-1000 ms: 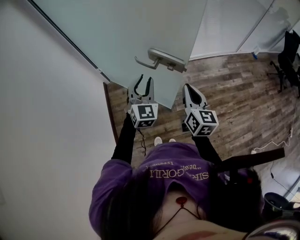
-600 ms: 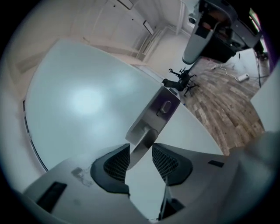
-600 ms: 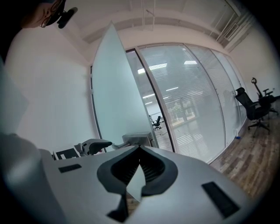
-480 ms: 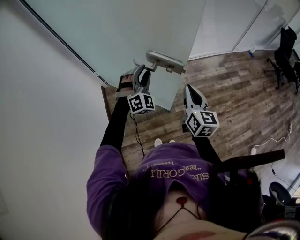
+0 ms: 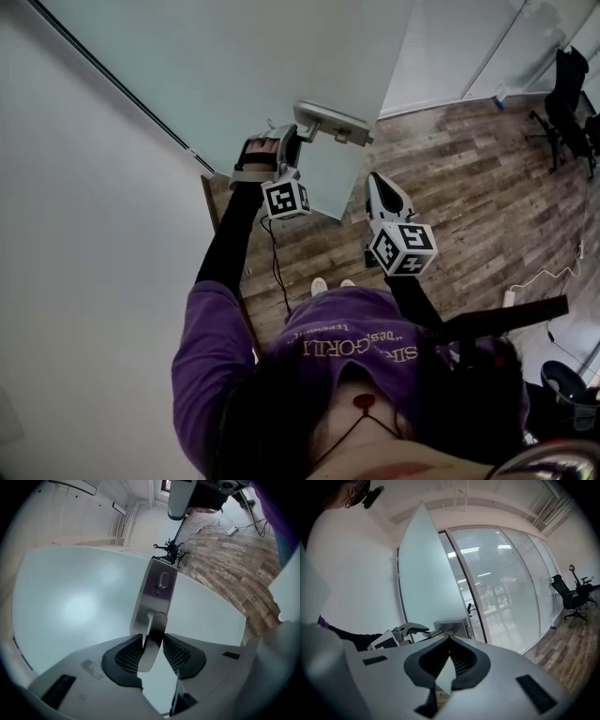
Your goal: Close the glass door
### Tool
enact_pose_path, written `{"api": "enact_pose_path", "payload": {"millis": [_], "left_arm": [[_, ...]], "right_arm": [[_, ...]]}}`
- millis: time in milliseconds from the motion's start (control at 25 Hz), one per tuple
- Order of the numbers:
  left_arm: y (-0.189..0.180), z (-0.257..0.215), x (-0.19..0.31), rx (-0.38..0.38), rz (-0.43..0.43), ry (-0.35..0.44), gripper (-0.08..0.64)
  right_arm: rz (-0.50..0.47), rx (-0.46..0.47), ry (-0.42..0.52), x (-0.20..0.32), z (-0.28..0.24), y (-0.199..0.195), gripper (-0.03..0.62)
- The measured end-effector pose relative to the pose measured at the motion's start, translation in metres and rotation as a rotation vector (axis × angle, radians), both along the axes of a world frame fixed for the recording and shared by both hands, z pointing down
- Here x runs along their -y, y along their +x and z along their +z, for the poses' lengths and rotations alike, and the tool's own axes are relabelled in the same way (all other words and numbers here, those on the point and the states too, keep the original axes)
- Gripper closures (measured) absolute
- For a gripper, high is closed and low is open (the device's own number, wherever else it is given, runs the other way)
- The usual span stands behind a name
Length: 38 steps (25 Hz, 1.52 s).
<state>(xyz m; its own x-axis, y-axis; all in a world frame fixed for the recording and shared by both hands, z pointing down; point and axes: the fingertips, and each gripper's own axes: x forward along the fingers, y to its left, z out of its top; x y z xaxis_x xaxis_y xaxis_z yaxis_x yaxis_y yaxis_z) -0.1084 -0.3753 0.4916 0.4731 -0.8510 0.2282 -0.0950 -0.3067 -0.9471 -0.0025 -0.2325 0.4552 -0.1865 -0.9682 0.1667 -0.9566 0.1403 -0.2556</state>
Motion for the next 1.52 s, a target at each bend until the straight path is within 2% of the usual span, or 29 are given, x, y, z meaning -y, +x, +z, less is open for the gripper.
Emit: {"api": "enact_pose_path", "payload": {"millis": [160,360,680,840,1040,1320,1520], "left_arm": [[0.001,0.002,0.001,0.042,-0.009,-0.019,0.43],[0.002,0.014,0.005,0.068,-0.042,-0.102,0.431],[0.012,0.006,0.014,0.095,-0.005,-0.174,0.434],[0.026,-0.011,0.021,0.087,0.003,-0.21,0.434],[0.028,-0.006,0.029,0.06,0.01,-0.231,0.434],[0.038,-0.005,0.034,0.047,-0.005,-0.244,0.434],[0.047,-0.006,0.041,0.052,-0.028,-0.28,0.434]], "right_arm": [[0.002,-0.004,-0.006,-0.004,0.002,-0.006,0.606],[0.007,-0.01,-0.007,-0.007,0.009,-0.012,0.606],[0.04,-0.019,-0.03,-0.007,0.004,-0.009,0.606],[0.066,-0.016,-0.047,-0.005,-0.009,0.001,0.606],[0.081,-0.02,-0.057,-0.005,0.001,-0.008,0.606],[0.069,-0.023,-0.06,-0.002,0.005,-0.008,0.606],[0.052,-0.014,-0.04,0.011,-0.001,0.004,0.606]]}}
